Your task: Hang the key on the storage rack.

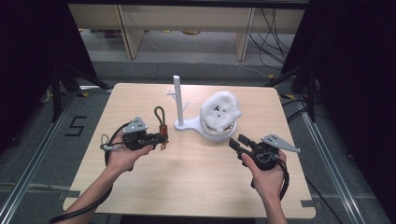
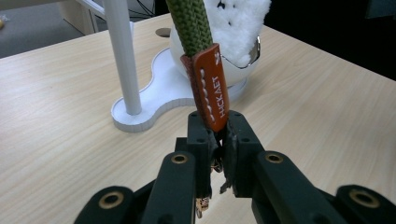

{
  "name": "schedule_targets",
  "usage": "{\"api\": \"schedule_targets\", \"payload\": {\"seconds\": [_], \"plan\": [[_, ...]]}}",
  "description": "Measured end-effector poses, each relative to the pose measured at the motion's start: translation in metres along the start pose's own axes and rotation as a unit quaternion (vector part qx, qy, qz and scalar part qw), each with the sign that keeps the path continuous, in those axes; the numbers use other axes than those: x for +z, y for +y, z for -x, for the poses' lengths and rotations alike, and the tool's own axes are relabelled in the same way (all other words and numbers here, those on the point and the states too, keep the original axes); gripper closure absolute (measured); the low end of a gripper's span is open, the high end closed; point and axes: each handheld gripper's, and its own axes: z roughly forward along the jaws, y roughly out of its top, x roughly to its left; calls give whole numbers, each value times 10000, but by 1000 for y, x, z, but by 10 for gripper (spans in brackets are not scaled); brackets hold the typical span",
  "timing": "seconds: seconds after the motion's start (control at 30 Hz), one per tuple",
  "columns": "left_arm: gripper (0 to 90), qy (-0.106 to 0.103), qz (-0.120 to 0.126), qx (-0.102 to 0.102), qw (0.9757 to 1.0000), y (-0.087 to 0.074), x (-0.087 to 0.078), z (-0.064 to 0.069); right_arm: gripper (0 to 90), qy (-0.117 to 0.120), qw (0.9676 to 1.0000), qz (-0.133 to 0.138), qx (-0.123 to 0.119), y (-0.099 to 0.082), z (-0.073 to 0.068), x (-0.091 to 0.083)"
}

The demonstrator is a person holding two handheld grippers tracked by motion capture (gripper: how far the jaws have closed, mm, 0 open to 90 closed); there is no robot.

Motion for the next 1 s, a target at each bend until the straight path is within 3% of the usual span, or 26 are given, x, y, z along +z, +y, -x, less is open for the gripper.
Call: {"api": "schedule_targets", "payload": {"seconds": [0.1,0.17,0.33,0.37,0.4,0.5,0.57,0.63,0.83,1.0], "plan": [[817,64,9,19,10000,1,1,-3,525,-105,9999,32,-65,-3,6,-4],[817,55,40,27,10000,2,3,-5,524,-144,9999,11,45,-5,8,-6],[816,128,32,77,9999,4,7,-8,522,-366,9993,15,53,-11,15,-12],[816,142,51,76,9999,4,9,-8,523,-320,9995,17,86,-12,17,-12],[817,120,30,71,9999,5,10,-9,522,-392,9992,41,-17,-15,21,-13],[817,176,25,62,9998,6,13,-9,523,-482,9986,18,193,-18,21,-16],[817,182,56,61,9998,8,15,-10,523,-546,9985,34,10,-19,26,-17],[816,231,47,52,9997,9,16,-11,523,-560,9984,53,18,-21,29,-17],[817,277,20,60,9996,12,20,-13,522,-470,9982,57,355,-25,29,-19],[816,233,22,54,9997,13,24,-16,522,-452,9985,126,273,-26,30,-17]]}}
